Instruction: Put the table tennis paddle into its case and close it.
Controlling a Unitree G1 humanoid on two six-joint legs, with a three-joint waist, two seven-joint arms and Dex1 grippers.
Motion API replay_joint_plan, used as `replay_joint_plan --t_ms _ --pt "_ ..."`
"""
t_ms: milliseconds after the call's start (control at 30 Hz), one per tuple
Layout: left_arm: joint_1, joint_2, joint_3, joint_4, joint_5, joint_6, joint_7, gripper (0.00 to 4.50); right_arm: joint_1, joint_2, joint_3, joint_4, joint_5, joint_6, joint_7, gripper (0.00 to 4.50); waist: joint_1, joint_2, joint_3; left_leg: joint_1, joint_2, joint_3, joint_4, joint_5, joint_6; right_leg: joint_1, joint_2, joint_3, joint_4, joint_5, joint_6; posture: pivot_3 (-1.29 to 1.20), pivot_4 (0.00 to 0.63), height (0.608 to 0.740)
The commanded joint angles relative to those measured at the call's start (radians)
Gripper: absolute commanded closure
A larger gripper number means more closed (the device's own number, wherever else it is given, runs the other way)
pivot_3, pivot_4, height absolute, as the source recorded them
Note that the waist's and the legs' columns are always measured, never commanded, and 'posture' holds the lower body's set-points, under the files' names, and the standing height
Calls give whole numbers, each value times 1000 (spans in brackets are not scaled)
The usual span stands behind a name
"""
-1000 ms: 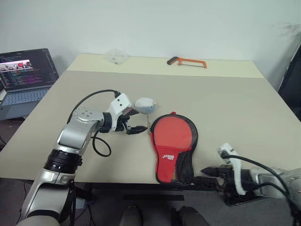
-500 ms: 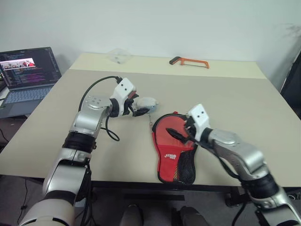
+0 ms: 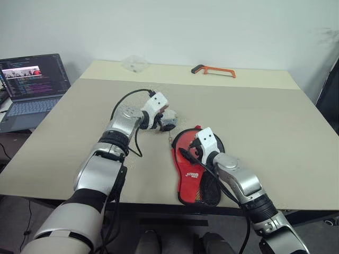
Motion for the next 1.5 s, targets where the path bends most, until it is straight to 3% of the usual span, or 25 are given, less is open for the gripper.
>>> replay_joint_plan --t_ms 33,300,333,400,700,800,1167,1500 --pt "-56 -26 -12 47 57 -19 108 0 40 10 3 15 -23 44 5 39 0 0 0 0 0 0 0 0 0 0 0 0 0 0 0 0 150 740" --pt "-46 -145 18 95 83 9 274 0 30 51 -38 37 -47 89 -5 39 2 -1 -1 0 0 0 1 0 0 1 0 0 0 1 1 0 150 740" --pt "-44 -157 19 98 86 13 286 183 28 53 -40 37 -50 92 -4 13 2 -1 -1 0 0 0 1 0 0 1 0 0 0 1 1 0 150 740" --pt "-42 -170 3 104 108 12 307 607 27 56 -43 34 -52 99 -2 0 1 -1 -1 0 0 0 2 0 0 1 0 0 0 1 2 0 150 740" --pt "-87 -194 -64 128 234 9 465 3700 48 60 -8 -5 -72 165 26 0 1 0 -6 1 0 0 2 0 0 2 0 0 0 1 2 0 150 740" --pt "-111 -197 -98 135 284 4 524 4211 54 55 7 -17 -79 201 38 0 0 0 -6 1 0 0 2 0 0 2 0 0 0 1 2 0 150 740" --pt "-167 -237 -153 155 407 -6 814 4242 67 19 132 -29 -110 356 108 0 -1 0 -12 1 0 0 2 0 -1 1 0 0 0 1 2 0 150 740" --pt "-184 -305 -202 160 487 -75 1067 4243 103 6 158 -116 -108 419 117 0 -2 0 -15 2 0 1 1 0 -1 1 0 1 0 1 2 0 150 740"
